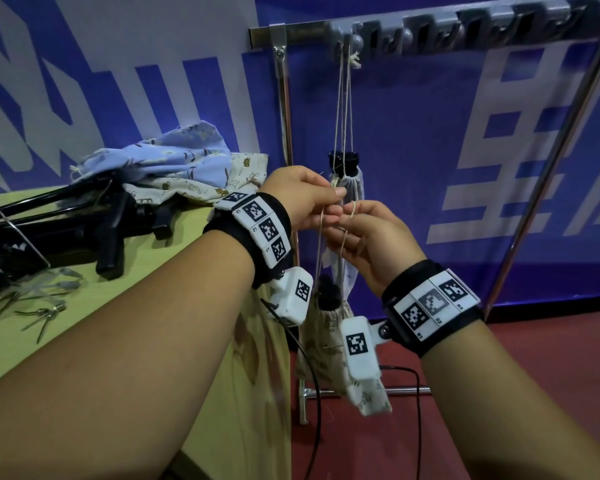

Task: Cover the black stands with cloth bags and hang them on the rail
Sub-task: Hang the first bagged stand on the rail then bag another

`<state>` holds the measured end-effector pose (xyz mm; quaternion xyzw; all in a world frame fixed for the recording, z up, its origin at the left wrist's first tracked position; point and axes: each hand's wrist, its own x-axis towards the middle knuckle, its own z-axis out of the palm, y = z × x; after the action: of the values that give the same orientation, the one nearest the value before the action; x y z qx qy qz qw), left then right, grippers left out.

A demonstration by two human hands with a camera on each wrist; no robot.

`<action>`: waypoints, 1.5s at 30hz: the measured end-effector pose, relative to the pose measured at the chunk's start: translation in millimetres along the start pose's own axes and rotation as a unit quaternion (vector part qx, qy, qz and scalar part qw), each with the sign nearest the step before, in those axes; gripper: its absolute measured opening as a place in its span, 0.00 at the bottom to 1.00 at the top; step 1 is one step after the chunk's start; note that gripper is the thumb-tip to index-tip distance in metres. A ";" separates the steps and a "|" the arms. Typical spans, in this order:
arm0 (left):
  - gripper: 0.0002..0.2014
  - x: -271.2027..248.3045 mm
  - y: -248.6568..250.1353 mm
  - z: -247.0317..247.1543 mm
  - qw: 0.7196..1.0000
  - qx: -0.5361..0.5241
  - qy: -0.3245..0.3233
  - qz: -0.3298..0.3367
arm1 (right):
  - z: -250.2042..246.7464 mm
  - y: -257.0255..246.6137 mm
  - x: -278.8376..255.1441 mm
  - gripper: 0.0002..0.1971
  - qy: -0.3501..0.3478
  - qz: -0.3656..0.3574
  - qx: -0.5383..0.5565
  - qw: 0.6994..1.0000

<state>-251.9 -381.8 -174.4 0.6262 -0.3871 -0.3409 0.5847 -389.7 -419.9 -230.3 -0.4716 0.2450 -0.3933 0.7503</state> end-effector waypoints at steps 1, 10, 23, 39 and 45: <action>0.12 -0.7 0.0 1.2 1.000 -0.008 -0.001 -0.002 | 0.6 -0.6 -0.7 0.10 0.002 0.000 -0.002 1.000; 0.07 -3.2 8.7 -1.2 0.984 0.166 -0.038 0.048 | -9.8 -5.2 2.4 0.17 0.022 0.015 -0.018 0.999; 0.34 -1.7 -8.5 11.4 0.962 0.147 -0.231 0.018 | -23.1 -24.2 -7.2 0.09 0.008 0.004 -0.129 0.992; 0.08 -50.3 38.3 77.9 0.973 0.194 -0.108 -0.063 | -55.1 -92.3 -35.2 0.09 0.058 -0.129 -0.330 0.933; 0.18 -49.5 52.4 88.5 0.945 0.325 0.002 0.043 | -63.8 -118.4 -26.8 0.09 0.103 -0.173 -0.401 0.894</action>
<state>-357.4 -380.4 -131.0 0.7656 -0.5026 -0.1697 0.3639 -494.6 -459.9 -151.5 -0.7239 0.3725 -0.4318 0.3883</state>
